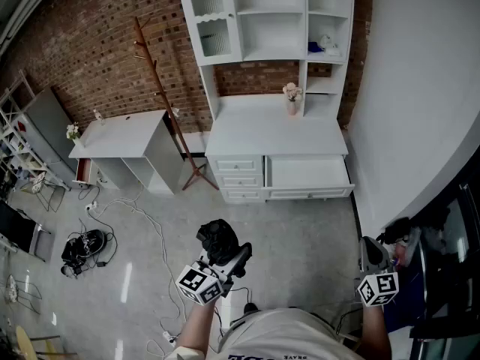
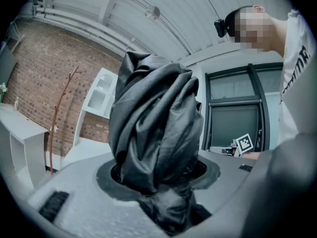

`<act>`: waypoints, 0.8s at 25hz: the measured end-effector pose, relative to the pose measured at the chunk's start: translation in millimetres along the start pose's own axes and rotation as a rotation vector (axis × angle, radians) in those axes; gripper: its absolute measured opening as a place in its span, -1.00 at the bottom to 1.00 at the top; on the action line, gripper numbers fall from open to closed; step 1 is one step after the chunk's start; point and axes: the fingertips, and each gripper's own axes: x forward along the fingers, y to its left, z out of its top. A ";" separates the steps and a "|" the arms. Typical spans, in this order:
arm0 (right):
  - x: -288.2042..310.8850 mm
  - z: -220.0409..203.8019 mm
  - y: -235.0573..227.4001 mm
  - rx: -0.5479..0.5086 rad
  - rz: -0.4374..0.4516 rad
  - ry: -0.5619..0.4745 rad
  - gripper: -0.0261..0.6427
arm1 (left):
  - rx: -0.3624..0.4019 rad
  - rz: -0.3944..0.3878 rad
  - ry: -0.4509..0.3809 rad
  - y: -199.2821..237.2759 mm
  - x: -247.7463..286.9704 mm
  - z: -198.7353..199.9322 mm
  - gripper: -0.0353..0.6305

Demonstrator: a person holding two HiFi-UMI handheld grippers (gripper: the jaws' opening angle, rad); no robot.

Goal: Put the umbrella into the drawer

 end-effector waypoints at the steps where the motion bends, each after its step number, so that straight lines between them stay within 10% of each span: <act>1: -0.3 0.3 1.6 0.000 0.000 0.000 -0.83 | 0.000 -0.001 0.000 0.1 -0.9 0.4 -0.13; 20: -4.4 9.4 28.3 0.002 0.000 -0.004 -0.82 | -0.009 -0.021 -0.003 7.8 -20.2 3.7 -0.13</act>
